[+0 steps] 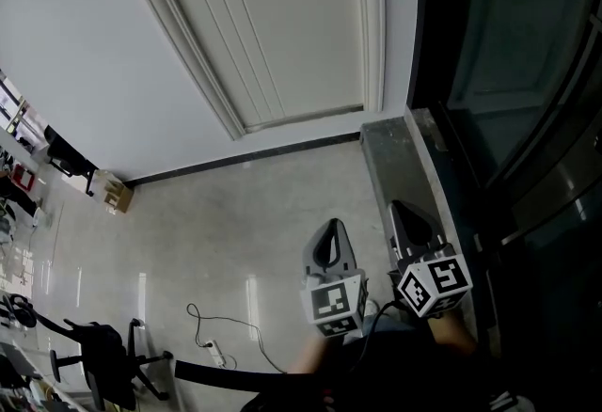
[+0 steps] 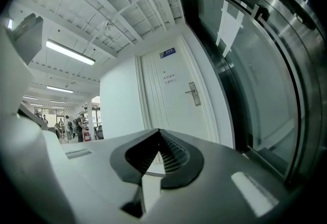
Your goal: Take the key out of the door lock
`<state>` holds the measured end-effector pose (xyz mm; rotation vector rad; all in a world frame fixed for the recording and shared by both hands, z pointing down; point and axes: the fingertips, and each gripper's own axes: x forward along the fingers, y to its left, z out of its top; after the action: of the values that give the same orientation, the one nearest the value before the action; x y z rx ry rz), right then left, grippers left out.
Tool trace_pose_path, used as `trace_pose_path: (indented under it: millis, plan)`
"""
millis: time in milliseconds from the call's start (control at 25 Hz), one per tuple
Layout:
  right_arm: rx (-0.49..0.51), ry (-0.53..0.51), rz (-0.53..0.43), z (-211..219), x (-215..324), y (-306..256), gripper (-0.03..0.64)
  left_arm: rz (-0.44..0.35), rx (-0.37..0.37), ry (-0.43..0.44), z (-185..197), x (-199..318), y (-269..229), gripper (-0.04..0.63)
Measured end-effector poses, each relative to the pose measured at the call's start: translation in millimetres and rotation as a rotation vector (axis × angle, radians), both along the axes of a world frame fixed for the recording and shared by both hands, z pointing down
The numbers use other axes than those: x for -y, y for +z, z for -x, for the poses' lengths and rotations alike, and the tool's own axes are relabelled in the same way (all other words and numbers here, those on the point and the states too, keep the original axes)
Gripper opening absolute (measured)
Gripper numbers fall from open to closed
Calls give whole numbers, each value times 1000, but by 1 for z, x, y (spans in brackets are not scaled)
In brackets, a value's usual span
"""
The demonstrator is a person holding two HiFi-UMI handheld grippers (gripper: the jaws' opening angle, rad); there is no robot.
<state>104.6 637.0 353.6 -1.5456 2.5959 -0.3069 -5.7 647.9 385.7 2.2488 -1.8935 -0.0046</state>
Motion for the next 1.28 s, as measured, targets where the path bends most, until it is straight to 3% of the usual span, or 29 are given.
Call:
trace_pose_path:
  millis: [560,1280]
  plan:
    - [0,-51,7,-10,85,10,2,19,-1,-42,-10,81,9,0]
    - [7,-8,-15,54,262,1,2,-11,0,-3,57,262,-3,0]
